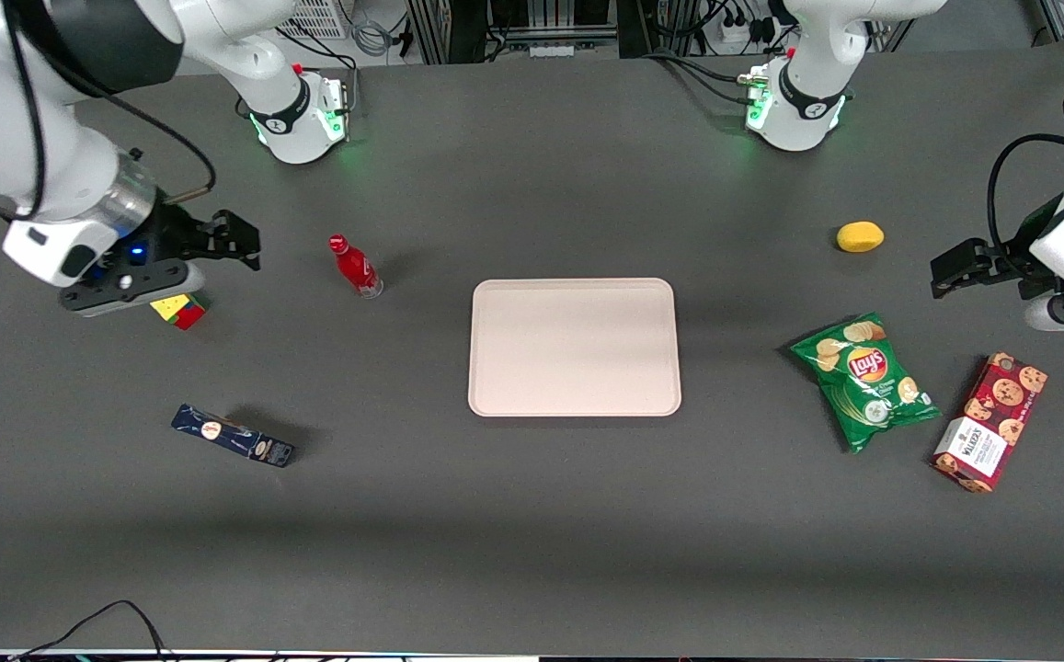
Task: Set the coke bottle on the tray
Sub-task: 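Move the open right gripper over the red Coca-Cola bottle, then lower the right gripper around the bottle neck and close it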
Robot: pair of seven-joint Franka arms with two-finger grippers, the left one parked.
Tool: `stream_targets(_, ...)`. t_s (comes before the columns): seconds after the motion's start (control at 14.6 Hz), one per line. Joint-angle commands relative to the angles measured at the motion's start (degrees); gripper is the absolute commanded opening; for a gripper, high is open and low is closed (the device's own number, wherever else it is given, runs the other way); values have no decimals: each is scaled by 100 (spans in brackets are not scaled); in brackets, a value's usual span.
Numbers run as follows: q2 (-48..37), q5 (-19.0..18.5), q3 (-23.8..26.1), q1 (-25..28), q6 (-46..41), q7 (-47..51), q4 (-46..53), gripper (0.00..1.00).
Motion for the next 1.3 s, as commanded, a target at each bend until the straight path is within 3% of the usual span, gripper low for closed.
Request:
stream_targets(0.0,37,81,-145,567,-89,534,39,100)
stream_targets(0.48,28,90,-93,753,15,676,-442,100)
stream_targets(0.75,-472,90,-40,753,1419,676,-2031,100)
stream_targets(1.23,-1000,90,189,745,2547,702,-3703,100)
